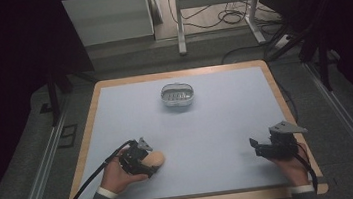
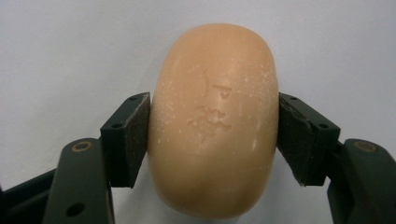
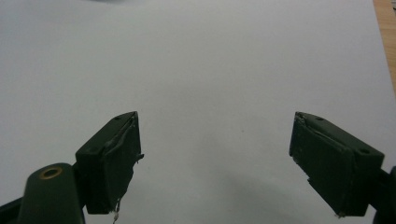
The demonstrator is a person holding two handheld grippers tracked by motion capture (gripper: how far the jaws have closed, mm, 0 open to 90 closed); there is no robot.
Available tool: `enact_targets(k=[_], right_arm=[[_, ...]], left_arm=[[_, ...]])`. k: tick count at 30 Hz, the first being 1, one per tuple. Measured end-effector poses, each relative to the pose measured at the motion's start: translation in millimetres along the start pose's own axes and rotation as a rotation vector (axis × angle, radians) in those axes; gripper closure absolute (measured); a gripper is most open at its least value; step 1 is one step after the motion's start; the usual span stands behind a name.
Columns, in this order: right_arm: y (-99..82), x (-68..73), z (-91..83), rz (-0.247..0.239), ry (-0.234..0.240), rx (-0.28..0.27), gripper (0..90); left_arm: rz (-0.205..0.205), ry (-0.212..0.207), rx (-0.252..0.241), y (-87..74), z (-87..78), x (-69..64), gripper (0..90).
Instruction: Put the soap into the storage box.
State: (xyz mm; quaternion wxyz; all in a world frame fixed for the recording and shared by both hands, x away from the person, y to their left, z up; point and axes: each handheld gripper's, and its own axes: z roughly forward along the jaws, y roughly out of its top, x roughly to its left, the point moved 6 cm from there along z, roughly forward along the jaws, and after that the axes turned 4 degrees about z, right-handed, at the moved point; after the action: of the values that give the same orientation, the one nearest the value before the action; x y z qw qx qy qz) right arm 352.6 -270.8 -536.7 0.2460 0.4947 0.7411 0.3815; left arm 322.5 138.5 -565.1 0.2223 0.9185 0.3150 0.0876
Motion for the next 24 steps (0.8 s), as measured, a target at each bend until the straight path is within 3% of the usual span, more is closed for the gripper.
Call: enact_targets(k=[24], right_arm=[[1.2, -0.3, -2.0, -0.002, -0.005, -0.007, 16.6]], left_arm=[[0.024, 0.005, -0.055, 21.9, -20.5, 1.8, 32.3]])
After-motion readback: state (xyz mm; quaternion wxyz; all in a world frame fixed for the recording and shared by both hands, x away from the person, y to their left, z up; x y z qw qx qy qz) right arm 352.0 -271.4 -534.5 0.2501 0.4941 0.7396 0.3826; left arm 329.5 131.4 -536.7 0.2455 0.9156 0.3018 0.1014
